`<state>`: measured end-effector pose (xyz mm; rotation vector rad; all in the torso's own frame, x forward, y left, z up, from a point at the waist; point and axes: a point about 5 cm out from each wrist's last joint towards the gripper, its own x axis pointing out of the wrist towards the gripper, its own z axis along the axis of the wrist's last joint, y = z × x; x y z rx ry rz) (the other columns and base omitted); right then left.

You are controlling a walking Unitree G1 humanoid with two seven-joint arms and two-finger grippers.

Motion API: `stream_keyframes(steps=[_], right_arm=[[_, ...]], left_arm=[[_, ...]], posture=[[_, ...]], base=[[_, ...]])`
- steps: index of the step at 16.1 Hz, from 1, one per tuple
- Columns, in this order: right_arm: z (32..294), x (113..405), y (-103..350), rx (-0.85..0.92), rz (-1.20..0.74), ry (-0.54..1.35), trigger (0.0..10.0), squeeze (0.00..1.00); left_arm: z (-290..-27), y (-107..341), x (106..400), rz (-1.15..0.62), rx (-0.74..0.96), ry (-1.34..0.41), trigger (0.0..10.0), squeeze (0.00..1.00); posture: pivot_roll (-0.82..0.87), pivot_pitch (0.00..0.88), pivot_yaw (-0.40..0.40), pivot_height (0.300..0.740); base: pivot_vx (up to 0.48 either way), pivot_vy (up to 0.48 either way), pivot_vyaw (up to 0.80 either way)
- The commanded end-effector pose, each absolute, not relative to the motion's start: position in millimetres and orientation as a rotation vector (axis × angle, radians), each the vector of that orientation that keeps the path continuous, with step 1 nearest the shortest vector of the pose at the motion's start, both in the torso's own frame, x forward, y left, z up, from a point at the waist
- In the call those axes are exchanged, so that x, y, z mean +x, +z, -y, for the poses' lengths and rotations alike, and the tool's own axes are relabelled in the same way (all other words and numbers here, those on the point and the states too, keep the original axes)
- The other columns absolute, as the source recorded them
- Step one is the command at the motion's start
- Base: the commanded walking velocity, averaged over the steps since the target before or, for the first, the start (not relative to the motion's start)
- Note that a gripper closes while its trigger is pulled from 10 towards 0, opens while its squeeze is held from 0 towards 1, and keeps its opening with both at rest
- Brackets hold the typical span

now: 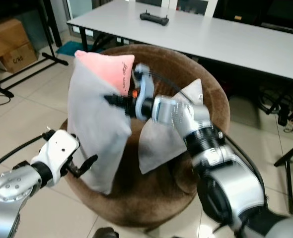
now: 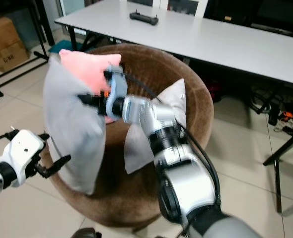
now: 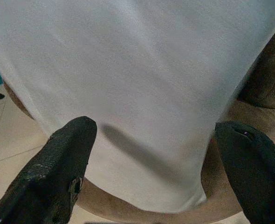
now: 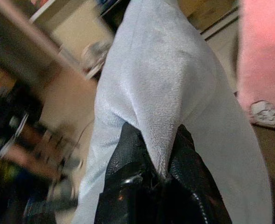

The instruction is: Move the pillow to the sofa from floor

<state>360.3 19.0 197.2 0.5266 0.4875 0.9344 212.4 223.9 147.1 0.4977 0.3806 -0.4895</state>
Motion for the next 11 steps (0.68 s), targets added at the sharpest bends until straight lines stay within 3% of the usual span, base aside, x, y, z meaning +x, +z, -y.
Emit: stream_keyframes(steps=[1,5,6,7,8,9,11], right_arm=[[-45,356,211,0.612,-0.440,0.946,0.0,0.00],[8,383,160,0.670,-0.469,0.416,0.0,0.00],[25,384,145,0.610,-0.477,0.314,0.0,0.00],[31,383,138,0.570,-0.482,0.290,0.0,0.00],[36,382,133,0.528,-0.481,0.276,0.7,0.00],[49,381,122,0.425,-0.482,0.244,10.0,0.00],[60,382,116,0.350,-0.480,0.194,10.0,0.00]], left_arm=[[-221,152,212,-0.368,0.511,-0.499,10.0,0.60],[-223,153,208,-0.382,0.522,-0.492,10.0,0.60],[-224,154,207,-0.387,0.526,-0.489,10.0,0.59],[-224,154,207,-0.388,0.528,-0.488,10.0,0.60],[-224,154,207,-0.390,0.528,-0.486,10.0,0.60],[-225,154,207,-0.391,0.530,-0.483,10.0,0.59],[-225,154,207,-0.393,0.533,-0.481,10.0,0.59]], posture=[[0.14,0.000,-0.079,0.740],[0.17,0.000,-0.093,0.740],[0.17,0.000,-0.097,0.740],[0.18,0.000,-0.099,0.740],[0.18,0.000,-0.099,0.740],[0.18,0.000,-0.102,0.740],[0.18,0.000,-0.102,0.740]], base=[[0.000,0.000,0.00],[0.000,0.000,0.00],[0.000,0.000,0.00],[0.000,0.000,0.00],[0.000,0.000,0.00],[0.000,0.000,0.00],[0.000,0.000,0.00]])
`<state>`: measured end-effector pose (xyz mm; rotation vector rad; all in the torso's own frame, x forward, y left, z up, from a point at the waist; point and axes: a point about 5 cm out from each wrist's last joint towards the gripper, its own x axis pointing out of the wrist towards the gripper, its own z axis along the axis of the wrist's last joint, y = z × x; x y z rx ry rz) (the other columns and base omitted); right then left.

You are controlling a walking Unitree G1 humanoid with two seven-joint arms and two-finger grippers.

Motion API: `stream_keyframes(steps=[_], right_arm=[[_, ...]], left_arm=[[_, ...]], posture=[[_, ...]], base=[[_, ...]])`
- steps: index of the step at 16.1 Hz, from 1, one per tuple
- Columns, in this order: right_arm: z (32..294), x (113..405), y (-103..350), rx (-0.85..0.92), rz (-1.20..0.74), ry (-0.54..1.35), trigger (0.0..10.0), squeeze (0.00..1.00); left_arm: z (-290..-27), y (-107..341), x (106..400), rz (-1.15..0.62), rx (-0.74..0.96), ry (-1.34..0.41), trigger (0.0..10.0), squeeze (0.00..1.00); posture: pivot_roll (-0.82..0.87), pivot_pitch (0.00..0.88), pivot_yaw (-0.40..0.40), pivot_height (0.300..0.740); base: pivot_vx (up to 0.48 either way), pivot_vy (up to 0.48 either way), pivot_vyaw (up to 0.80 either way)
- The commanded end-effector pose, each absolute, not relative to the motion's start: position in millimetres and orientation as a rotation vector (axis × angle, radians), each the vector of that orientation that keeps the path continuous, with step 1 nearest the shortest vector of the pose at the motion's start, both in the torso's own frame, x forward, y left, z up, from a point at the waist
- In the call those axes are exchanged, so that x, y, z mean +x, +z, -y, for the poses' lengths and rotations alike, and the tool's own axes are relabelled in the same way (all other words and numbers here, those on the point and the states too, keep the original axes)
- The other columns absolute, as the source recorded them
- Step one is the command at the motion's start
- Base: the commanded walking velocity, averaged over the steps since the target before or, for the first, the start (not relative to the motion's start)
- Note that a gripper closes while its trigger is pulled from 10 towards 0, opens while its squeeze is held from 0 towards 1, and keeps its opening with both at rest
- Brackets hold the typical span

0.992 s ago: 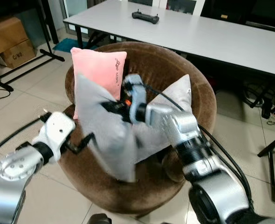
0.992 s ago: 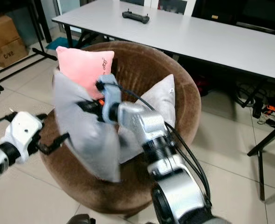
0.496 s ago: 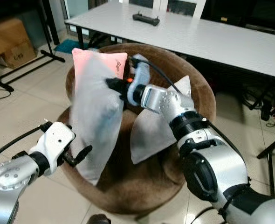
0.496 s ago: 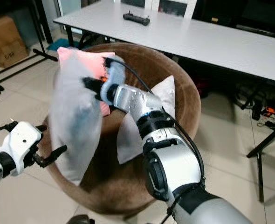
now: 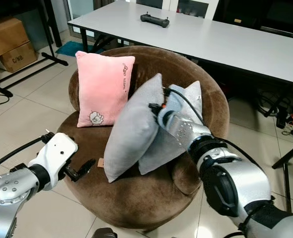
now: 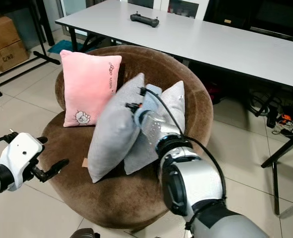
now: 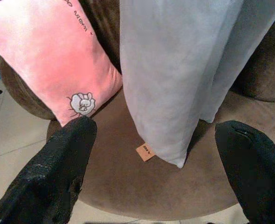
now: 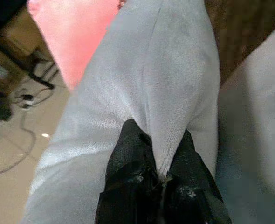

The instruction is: Move the pillow to the sofa from floor

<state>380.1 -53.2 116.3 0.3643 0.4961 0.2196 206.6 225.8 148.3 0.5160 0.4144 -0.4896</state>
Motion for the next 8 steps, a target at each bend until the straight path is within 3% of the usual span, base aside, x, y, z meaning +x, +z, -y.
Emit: stream_keyframes(steps=[1,3,4,8], right_arm=[[66,382,114,0.312,-0.480,0.167,10.0,0.00],[73,384,115,0.275,-0.467,0.172,10.0,0.06],[76,386,118,0.283,-0.451,0.191,10.0,1.00],[78,394,137,0.234,-0.359,0.258,10.0,1.00]], left_arm=[[-225,154,207,-0.394,0.534,-0.481,10.0,0.60],[-226,154,207,-0.396,0.539,-0.484,10.0,0.59],[-225,154,209,-0.393,0.542,-0.488,10.0,0.59],[-219,156,208,-0.394,0.461,-0.568,10.0,0.61]], posture=[[0.18,0.000,-0.102,0.740],[0.18,0.000,-0.097,0.740],[0.18,0.000,-0.094,0.740],[0.17,0.000,-0.083,0.740]], base=[[0.000,0.000,0.00],[0.000,0.000,0.00],[0.000,0.000,0.00],[0.000,0.000,0.00]])
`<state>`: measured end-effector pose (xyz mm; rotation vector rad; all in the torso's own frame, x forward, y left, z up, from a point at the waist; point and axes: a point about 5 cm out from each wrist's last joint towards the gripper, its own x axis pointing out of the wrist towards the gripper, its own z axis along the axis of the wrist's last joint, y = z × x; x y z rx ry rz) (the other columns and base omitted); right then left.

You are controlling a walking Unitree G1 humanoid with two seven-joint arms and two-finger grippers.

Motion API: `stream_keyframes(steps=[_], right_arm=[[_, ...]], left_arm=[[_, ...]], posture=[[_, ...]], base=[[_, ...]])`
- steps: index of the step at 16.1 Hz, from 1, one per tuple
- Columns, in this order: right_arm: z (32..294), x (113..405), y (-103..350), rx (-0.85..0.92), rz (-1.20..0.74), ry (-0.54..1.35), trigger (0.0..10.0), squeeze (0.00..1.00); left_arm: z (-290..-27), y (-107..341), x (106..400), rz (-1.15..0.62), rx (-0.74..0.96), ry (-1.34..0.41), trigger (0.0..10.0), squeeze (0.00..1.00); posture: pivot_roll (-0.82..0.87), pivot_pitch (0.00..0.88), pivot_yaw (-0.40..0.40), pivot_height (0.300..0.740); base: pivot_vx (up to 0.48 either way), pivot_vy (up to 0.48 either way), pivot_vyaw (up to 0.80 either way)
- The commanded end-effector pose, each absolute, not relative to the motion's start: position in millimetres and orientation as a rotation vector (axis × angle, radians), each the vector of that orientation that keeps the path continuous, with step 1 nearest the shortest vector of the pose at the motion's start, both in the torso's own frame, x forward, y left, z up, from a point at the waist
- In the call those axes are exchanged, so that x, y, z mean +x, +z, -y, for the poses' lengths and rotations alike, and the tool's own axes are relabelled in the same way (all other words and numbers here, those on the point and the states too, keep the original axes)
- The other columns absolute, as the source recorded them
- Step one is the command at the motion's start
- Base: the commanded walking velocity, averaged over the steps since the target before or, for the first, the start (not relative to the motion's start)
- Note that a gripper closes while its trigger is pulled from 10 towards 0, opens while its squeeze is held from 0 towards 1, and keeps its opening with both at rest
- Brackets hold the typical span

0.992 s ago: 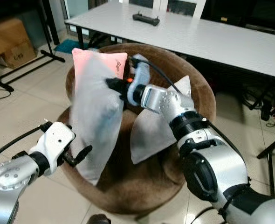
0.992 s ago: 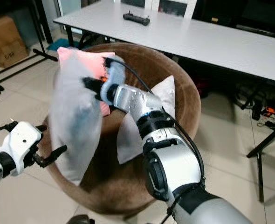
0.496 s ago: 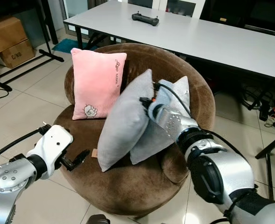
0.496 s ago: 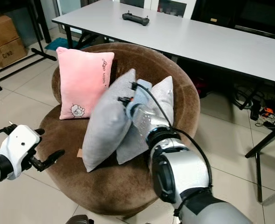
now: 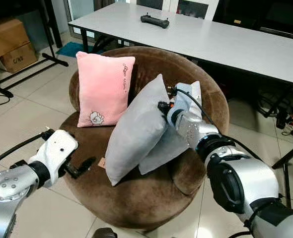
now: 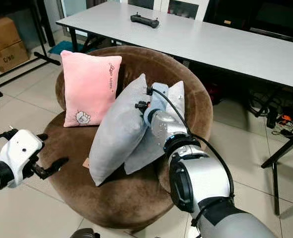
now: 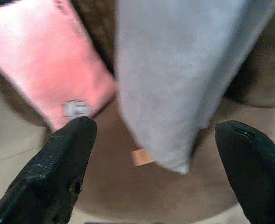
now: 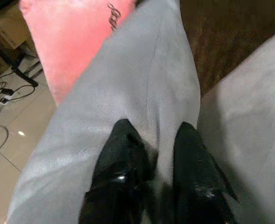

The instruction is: Move the pillow to the sofa from floor

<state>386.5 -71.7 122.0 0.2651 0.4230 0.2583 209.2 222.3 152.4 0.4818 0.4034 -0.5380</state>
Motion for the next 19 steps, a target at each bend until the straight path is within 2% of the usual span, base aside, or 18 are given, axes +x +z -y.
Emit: stream_keyframes(steps=[1,7,10,11,14,16,19], right_arm=[[78,396,142,0.245,-0.341,0.281,10.0,1.00],[95,405,163,0.299,-0.263,0.301,10.0,1.00],[120,415,195,0.352,-0.135,0.306,10.0,1.00],[128,414,200,0.314,-0.071,0.337,10.0,0.00],[142,406,192,0.289,-0.003,0.337,10.0,0.00],[156,388,187,0.292,0.091,0.322,10.0,0.00],[170,345,173,0.226,0.090,0.249,10.0,0.00]], left_arm=[[-216,157,207,-0.389,0.439,-0.594,10.0,0.61],[-210,161,216,-0.330,0.427,-0.615,10.0,0.60],[-202,160,225,-0.297,0.393,-0.602,10.0,0.60],[-194,156,230,-0.276,0.371,-0.579,10.0,0.60],[-179,151,235,-0.229,0.327,-0.548,10.0,0.60],[-172,148,241,-0.180,0.264,-0.474,10.0,0.59],[-167,142,244,-0.153,0.278,-0.412,10.0,0.60]], posture=[[0.17,0.000,-0.081,0.740],[0.17,0.000,-0.080,0.740],[0.15,0.000,-0.076,0.740],[0.13,0.000,-0.072,0.740],[0.12,0.000,-0.072,0.740],[0.11,0.000,-0.073,0.740],[0.08,0.000,-0.058,0.740]], base=[[0.000,0.000,0.00],[0.000,0.000,0.00],[0.000,0.000,0.00],[0.000,0.000,0.00],[0.000,0.000,0.00],[0.000,0.000,0.00],[0.000,0.000,-0.78]])
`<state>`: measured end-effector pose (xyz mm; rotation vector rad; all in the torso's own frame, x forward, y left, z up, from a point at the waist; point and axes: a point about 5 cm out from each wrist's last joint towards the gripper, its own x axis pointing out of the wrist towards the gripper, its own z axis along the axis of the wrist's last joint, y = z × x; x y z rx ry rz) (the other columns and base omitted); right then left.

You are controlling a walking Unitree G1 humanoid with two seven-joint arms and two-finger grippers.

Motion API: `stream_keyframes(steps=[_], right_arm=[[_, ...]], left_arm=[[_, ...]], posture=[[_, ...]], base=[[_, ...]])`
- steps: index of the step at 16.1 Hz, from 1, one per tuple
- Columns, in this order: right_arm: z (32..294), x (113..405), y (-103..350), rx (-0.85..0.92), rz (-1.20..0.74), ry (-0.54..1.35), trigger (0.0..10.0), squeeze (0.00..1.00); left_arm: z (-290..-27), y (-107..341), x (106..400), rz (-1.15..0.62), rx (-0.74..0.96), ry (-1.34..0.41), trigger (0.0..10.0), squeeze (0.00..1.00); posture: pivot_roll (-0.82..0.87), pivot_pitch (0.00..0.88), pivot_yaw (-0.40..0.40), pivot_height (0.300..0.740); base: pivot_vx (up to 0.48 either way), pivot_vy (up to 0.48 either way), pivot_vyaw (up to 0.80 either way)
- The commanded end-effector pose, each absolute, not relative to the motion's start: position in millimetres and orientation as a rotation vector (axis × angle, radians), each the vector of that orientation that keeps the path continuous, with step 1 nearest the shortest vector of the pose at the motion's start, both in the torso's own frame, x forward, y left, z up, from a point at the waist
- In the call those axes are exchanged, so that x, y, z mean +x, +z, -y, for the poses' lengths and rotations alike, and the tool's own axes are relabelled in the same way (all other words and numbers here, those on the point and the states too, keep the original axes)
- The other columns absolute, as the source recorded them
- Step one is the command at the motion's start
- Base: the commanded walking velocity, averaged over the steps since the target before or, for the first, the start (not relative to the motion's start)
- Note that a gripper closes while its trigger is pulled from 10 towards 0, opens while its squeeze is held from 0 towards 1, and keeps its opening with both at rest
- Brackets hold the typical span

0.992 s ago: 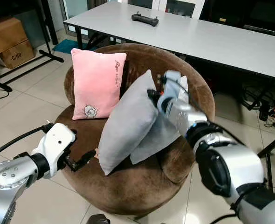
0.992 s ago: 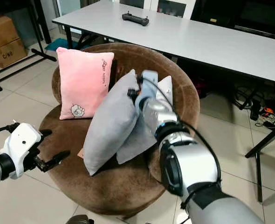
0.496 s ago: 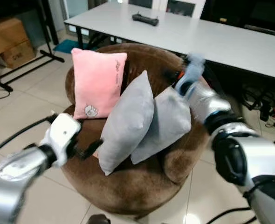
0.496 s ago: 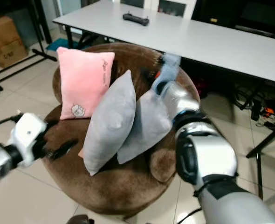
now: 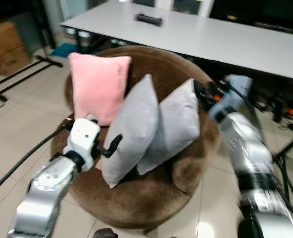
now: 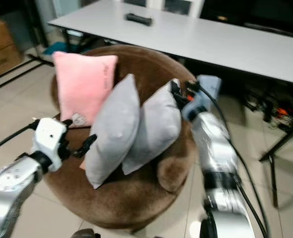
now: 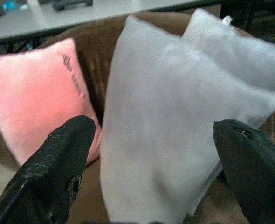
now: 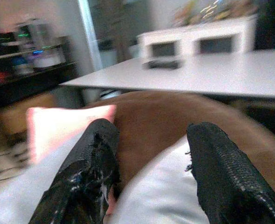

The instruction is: Move the pillow to the sofa from floor

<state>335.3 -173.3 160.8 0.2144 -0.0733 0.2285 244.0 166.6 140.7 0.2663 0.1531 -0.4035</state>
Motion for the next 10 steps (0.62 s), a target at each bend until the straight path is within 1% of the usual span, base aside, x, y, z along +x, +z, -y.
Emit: stream_keyframes(steps=[1,2,3,4,6,7,8,9,10], right_arm=[[179,324,162,0.156,0.082,0.158,10.0,0.00],[186,309,156,0.101,0.097,0.063,10.0,0.00],[189,303,152,0.057,0.117,-0.011,10.0,0.00],[193,289,148,-0.021,0.137,-0.152,10.0,0.00],[179,273,139,-0.067,0.087,-0.139,10.0,0.00],[178,271,139,-0.076,0.084,-0.148,10.0,0.00],[173,271,141,-0.028,0.075,-0.176,10.0,0.00],[166,272,142,0.006,0.077,-0.154,10.0,0.00],[165,272,141,0.009,0.076,-0.146,10.0,0.00]], left_arm=[[-158,142,247,-0.126,0.277,-0.404,10.0,0.59],[-152,142,249,-0.106,0.274,-0.405,10.0,0.59],[-149,142,249,-0.101,0.274,-0.406,10.0,0.59],[-146,141,250,-0.092,0.271,-0.413,10.0,0.59],[-146,137,249,-0.098,0.266,-0.415,10.0,0.59],[-147,136,249,-0.099,0.268,-0.412,10.0,0.59],[-149,135,247,-0.101,0.272,-0.410,10.0,0.59],[-153,135,246,-0.104,0.277,-0.396,10.0,0.59],[-154,135,246,-0.105,0.277,-0.391,10.0,0.59]], posture=[[0.06,0.000,-0.046,0.740],[0.05,0.000,-0.039,0.740],[0.05,0.000,-0.038,0.740],[0.04,0.000,-0.035,0.740],[0.03,0.000,-0.032,0.740],[0.03,0.000,-0.032,0.740],[0.04,0.000,-0.039,0.740],[0.04,0.000,-0.044,0.740],[0.04,0.000,-0.044,0.740]], base=[[0.000,0.000,-0.79],[0.000,0.000,-0.79],[0.000,0.000,-0.80],[0.000,0.000,-0.80],[0.000,0.000,-0.80],[0.000,0.000,-0.80],[0.000,0.000,-0.80],[0.000,0.000,-0.80],[0.000,0.000,-0.80]])
